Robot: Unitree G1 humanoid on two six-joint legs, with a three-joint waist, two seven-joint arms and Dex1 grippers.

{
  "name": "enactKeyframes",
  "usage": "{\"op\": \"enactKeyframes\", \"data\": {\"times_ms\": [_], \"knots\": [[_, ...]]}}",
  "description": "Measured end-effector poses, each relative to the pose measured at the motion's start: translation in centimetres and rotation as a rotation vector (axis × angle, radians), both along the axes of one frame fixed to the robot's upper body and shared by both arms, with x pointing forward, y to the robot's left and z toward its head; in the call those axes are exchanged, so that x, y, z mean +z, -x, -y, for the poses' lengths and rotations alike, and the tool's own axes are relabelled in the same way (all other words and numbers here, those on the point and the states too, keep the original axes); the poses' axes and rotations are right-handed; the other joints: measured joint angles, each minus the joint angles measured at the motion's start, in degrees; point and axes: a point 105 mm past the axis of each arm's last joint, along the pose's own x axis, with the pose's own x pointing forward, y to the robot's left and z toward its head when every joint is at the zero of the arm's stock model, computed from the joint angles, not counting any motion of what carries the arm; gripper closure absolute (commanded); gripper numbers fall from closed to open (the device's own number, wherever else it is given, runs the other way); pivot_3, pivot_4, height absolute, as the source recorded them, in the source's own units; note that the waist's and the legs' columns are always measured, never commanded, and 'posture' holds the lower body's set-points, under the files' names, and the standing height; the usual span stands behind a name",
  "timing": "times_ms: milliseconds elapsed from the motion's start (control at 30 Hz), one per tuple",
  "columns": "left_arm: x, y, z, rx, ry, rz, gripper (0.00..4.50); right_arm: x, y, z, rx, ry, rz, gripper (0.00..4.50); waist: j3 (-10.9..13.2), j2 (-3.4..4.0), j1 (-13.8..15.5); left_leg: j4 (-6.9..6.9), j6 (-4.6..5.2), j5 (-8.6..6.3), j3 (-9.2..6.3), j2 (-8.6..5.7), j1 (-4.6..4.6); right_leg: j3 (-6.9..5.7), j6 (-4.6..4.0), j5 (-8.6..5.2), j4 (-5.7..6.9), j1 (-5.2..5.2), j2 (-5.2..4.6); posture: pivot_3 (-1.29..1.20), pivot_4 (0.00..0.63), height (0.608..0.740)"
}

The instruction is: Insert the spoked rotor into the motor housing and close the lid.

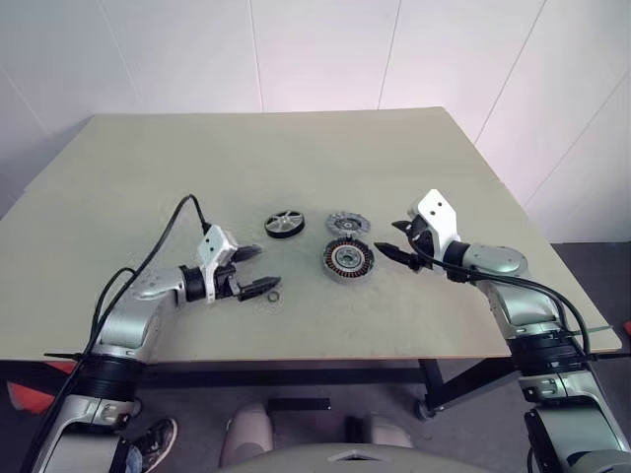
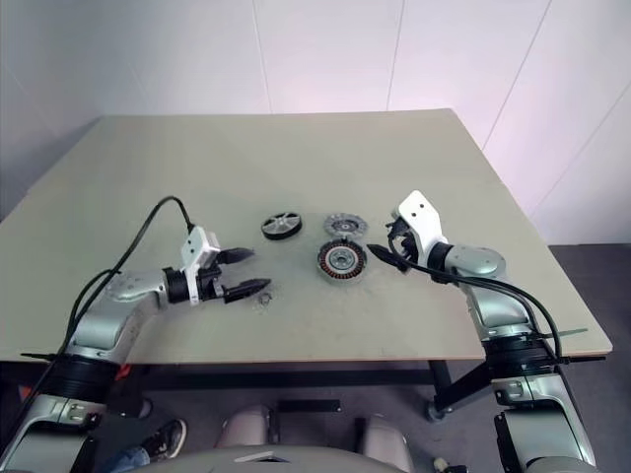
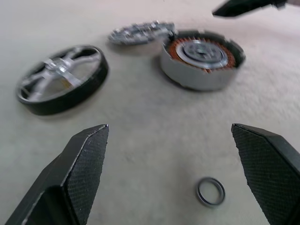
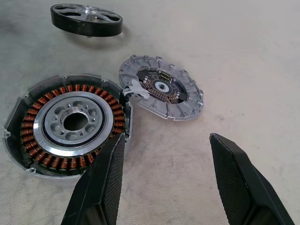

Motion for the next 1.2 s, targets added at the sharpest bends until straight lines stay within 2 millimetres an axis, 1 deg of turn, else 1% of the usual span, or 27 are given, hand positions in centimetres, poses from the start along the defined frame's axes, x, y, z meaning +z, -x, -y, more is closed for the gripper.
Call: {"op": "enactKeyframes", "data": {"times_ms": [100, 233, 333, 433, 533, 567, 600, 767, 867, 900, 967, 1000, 1167, 1200], "knots": [[-1.1, 0.6, 0.2, -0.02, -0.036, -0.011, 0.07, -0.1, 0.0, 0.0, -0.001, 0.0, -0.001, 1.25, 0.0, 0.0, 0.04, 0.0, -0.01, 0.0, 0.0, 0.01, 0.0, -0.01, 0.0, 0.0, 0.03, 0.0, 0.0, 0.0, 0.0, 0.74], [-1.3, 0.6, 0.2, -0.037, -0.073, 0.013, 0.07, -0.1, 0.1, -0.1, 0.002, 0.001, -0.004, 1.25, 0.0, 0.0, 0.07, 0.03, -0.01, 0.02, 0.0, 0.0, 0.05, 0.01, 0.0, 0.0, 0.08, 0.04, -0.01, 0.0, 0.0, 0.74], [-2.1, 0.7, 0.0, -0.041, -0.116, 0.02, 0.07, -0.2, 0.1, 0.0, 0.0, 0.002, -0.006, 1.25, 0.0, 0.01, 0.06, 0.03, -0.02, 0.02, 0.0, 0.01, 0.07, 0.01, 0.0, 0.0, 0.11, 0.04, 0.0, 0.0, 0.0, 0.74], [-2.2, 0.7, 0.0, -0.049, -0.131, 0.038, 0.07, -0.3, 0.1, 0.0, -0.004, 0.002, -0.005, 1.25, -0.04, 0.05, 0.07, 0.03, -0.02, 0.03, 0.0, -0.01, 0.08, 0.03, 0.0, 0.0, 0.11, 0.05, -0.01, 0.0, 0.0, 0.74], [-2.2, 0.7, 0.1, -0.058, -0.144, 0.056, 0.62, -0.2, 0.0, 0.0, -0.009, 0.003, -0.002, 1.25, -0.07, 0.07, 0.07, 0.04, -0.02, 0.03, 0.0, -0.01, 0.13, 0.03, 0.0, 0.0, 0.13, 0.07, -0.01, 0.0, 0.0, 0.74], [-2.2, 0.8, 0.2, -0.066, -0.145, 0.058, 1.0, -0.2, 0.0, 0.0, -0.01, 0.003, -0.002, 1.25, -0.09, 0.1, 0.07, 0.03, -0.02, 0.03, 0.0, -0.01, 0.15, 0.04, 0.0, 0.0, 0.14, 0.09, -0.01, 0.0, 0.0, 0.74], [-2.3, 0.9, 0.3, -0.073, -0.145, 0.06, 1.27, -0.2, 0.0, 0.1, -0.011, 0.003, -0.001, 1.25, -0.1, 0.12, 0.08, 0.04, -0.03, 0.03, 0.0, -0.02, 0.17, 0.05, 0.0, 0.0, 0.16, 0.1, -0.01, 0.0, 0.0, 0.74], [-2.4, 0.8, 0.4, -0.066, -0.149, 0.06, 1.27, -0.3, 0.0, 0.1, -0.014, 0.004, 0.0, 1.25, -0.1, 0.12, 0.08, 0.04, -0.09, 0.07, 0.0, -0.01, 0.37, 0.08, -0.01, 0.0, 0.29, 0.19, -0.01, 0.0, 0.0, 0.74], [-2.5, 0.8, 0.5, -0.065, -0.144, 0.055, 1.84, -0.5, 0.1, 0.1, -0.017, 0.004, -0.003, 1.25, -0.11, 0.13, 0.08, 0.03, -0.1, 0.08, 0.0, -0.02, 0.43, 0.12, 0.02, -0.01, 0.3, 0.25, -0.01, 0.0, 0.0, 0.74], [-2.5, 0.9, 0.7, -0.068, -0.14, 0.052, 1.84, -0.5, 0.1, 0.1, -0.018, 0.004, -0.002, 1.25, -0.11, 0.14, 0.09, 0.03, -0.1, 0.08, 0.0, -0.03, 0.43, 0.12, 0.02, -0.01, 0.3, 0.25, -0.01, 0.0, 0.0, 0.74], [-2.6, 0.9, 0.8, -0.065, -0.135, 0.048, 2.34, -0.5, 0.1, 0.2, -0.022, 0.007, 0.0, 1.25, -0.11, 0.14, 0.12, 0.03, -0.11, 0.09, 0.0, -0.03, 0.43, 0.12, 0.02, -0.01, 0.3, 0.28, -0.01, 0.0, 0.0, 0.74], [-2.6, 0.9, 0.8, -0.065, -0.131, 0.045, 2.49, -0.5, 0.0, 0.2, -0.026, 0.009, 0.002, 1.25, -0.12, 0.15, 0.12, 0.03, -0.12, 0.1, 0.0, -0.03, 0.44, 0.12, 0.02, -0.01, 0.3, 0.29, -0.02, 0.0, 0.0, 0.74], [-2.8, 0.6, 1.0, -0.032, -0.115, 0.042, 2.49, -0.5, 0.0, 0.3, -0.034, 0.015, 0.006, 1.25, -0.12, 0.16, 0.12, 0.03, -0.15, 0.14, -0.01, -0.02, 0.47, 0.12, 0.28, -0.16, 0.31, 0.31, -0.02, 0.0, 0.0, 0.74], [-2.8, 0.5, 1.0, -0.02, -0.107, 0.037, 2.66, -0.5, 0.0, 0.3, -0.035, 0.016, 0.006, 1.25, -0.12, 0.16, 0.12, 0.03, -0.16, 0.15, -0.01, -0.02, 0.46, 0.12, 0.29, -0.16, 0.31, 0.31, -0.02, 0.0, 0.0, 0.74]]}}
